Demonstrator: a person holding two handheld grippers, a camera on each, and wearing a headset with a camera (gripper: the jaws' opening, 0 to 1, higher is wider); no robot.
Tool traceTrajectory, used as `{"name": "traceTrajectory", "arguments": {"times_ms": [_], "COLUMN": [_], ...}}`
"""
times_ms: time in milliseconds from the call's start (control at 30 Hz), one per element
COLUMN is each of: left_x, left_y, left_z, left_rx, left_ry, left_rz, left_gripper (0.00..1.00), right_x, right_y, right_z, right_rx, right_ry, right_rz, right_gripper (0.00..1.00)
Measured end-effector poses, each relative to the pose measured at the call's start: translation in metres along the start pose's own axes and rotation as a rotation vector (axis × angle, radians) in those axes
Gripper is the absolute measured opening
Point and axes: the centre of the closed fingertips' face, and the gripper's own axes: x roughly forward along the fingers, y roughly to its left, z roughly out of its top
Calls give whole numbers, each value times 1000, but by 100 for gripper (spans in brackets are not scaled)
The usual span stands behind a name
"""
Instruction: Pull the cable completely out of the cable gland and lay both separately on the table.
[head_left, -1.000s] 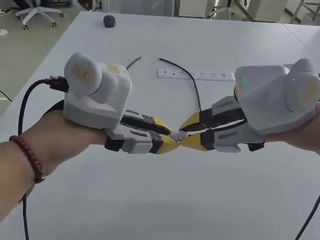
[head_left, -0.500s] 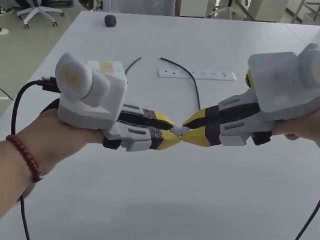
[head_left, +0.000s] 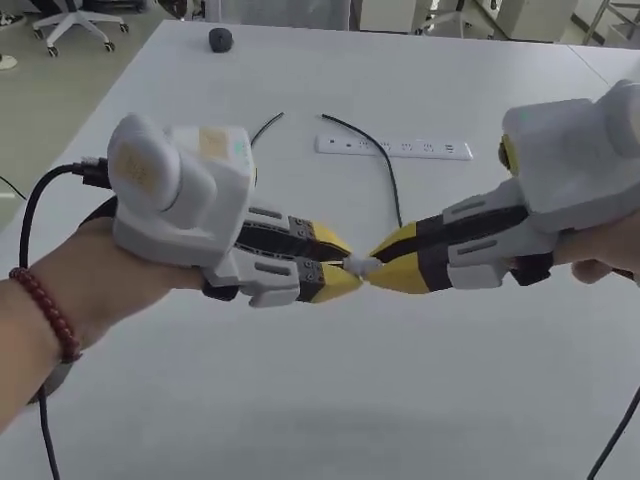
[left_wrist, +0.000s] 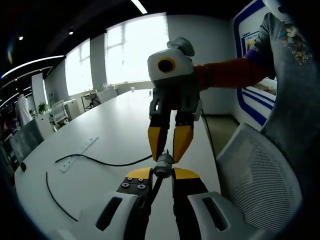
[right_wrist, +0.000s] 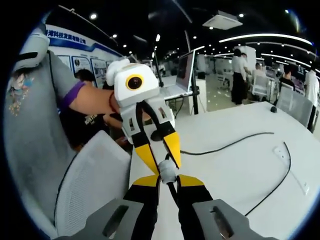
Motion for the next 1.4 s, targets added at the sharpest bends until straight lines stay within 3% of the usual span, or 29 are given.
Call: {"name": "traceTrajectory", "arguments": {"times_ms": [167, 233, 267, 400, 433, 500, 533, 600, 633, 733, 867, 1167, 1300, 1400], "left_x": [0, 0, 0, 0, 0, 0, 0, 1, 0, 0, 1, 0, -1, -2], "left_y": [0, 1, 2, 7, 11, 12, 14, 13, 16, 16, 16, 13, 11, 9], "left_z": [0, -1, -1, -4, -5, -5, -4, -5, -4, -4, -3, -3, -4, -5], "left_rx": [20, 12, -9, -190, -212, -264, -283, -356, -337, -367, -377, -341, -326, -320], "left_ry": [2, 1, -2, -5, 1, -2, -6, 1, -7, -2, -2, -2, 2, 4], "left_rz": [-4, -1, 0, 17, 32, 26, 33, 23, 28, 29, 28, 28, 24, 23], "left_gripper": [15, 15, 15, 15, 15, 15, 15, 15, 15, 16, 16, 16, 16, 16], "right_x": [1, 1, 1, 3, 3, 4, 4, 4, 3, 3, 2, 0, 0, -2], "right_y": [2, 1, 1, -2, -4, -4, -7, -6, -7, -8, -10, -17, -14, -18], "right_z": [-1, -1, -2, 0, 2, 1, 2, 1, 3, 3, 2, 0, -4, -10], "right_rx": [-42, -112, -139, -289, -352, -388, -455, -472, -516, -553, -545, -460, -461, -463], "right_ry": [15, 29, 38, 73, 79, 98, 107, 112, 115, 123, 123, 108, 122, 149], "right_rz": [-2, -21, -33, -92, -124, -134, -157, -165, -179, -189, -185, -169, -165, -168], "right_gripper": [8, 8, 8, 7, 7, 7, 7, 7, 7, 7, 7, 8, 7, 0]}}
